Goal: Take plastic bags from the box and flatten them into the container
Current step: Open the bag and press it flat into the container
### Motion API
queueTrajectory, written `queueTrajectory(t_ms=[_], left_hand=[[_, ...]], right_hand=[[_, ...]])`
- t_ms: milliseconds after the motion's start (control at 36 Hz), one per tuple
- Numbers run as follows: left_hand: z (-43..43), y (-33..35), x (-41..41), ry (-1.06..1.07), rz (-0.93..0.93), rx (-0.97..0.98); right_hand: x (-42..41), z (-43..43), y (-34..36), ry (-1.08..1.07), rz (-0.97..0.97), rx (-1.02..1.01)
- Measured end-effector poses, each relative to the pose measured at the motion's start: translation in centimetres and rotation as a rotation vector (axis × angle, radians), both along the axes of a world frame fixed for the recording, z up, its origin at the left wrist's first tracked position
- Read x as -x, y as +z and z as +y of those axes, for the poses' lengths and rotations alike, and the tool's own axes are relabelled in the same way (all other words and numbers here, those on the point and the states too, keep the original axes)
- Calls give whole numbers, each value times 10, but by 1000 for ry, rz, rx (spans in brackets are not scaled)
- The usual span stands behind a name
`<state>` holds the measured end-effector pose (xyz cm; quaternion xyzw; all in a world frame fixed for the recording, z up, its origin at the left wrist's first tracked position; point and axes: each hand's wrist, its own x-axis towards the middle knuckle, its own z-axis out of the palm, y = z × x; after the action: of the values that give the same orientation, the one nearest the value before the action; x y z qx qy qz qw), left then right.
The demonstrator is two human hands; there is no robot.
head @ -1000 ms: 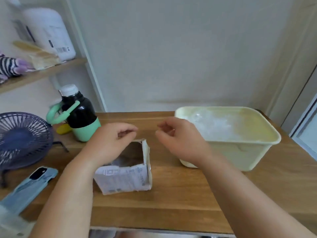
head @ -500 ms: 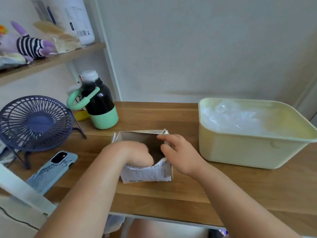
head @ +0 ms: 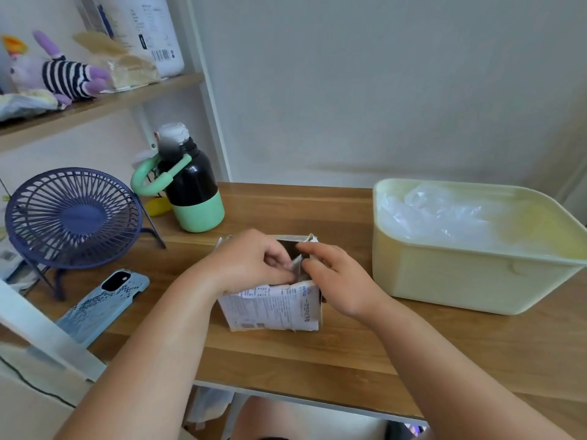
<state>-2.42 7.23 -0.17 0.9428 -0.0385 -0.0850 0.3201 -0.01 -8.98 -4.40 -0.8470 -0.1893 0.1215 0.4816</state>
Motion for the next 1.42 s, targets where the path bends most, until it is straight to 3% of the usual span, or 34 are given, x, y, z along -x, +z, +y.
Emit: queueTrajectory(t_ms=[139, 278, 472, 611, 750, 972, 1056, 1167, 1250, 1361, 1417], left_hand=[[4, 1, 1, 143, -256, 180], [10, 0, 6, 174, -272, 274], [7, 1, 10, 294, -434, 395], [6, 1, 13, 373, -515, 509], [13, 4, 17, 382, -521, 497], [20, 7, 21, 420, -541, 499], [18, 7, 21, 454, -548, 551], [16, 6, 22, 515, -586, 600], [17, 4, 25, 558, -585, 699], [23, 7, 29, 569, -498, 960], [29, 5, 29, 609, -484, 993]], right_hand=[[-1, -1, 3, 11, -73, -8], [1, -2, 7, -22, -133, -29], [-1, -3, 13, -59, -224, -33], [-1, 1, 19, -117, -176, -205], [-2, 1, 33, -208, -190, -335], [-5, -1, 59, -271, -25, -668], [-3, -3, 60, -186, -17, -589], [0, 1, 52, -44, 21, -297], [1, 8, 48, -69, -24, -211], [-2, 14, 48, -127, -21, -343], [-3, 17, 50, -158, 18, -429]])
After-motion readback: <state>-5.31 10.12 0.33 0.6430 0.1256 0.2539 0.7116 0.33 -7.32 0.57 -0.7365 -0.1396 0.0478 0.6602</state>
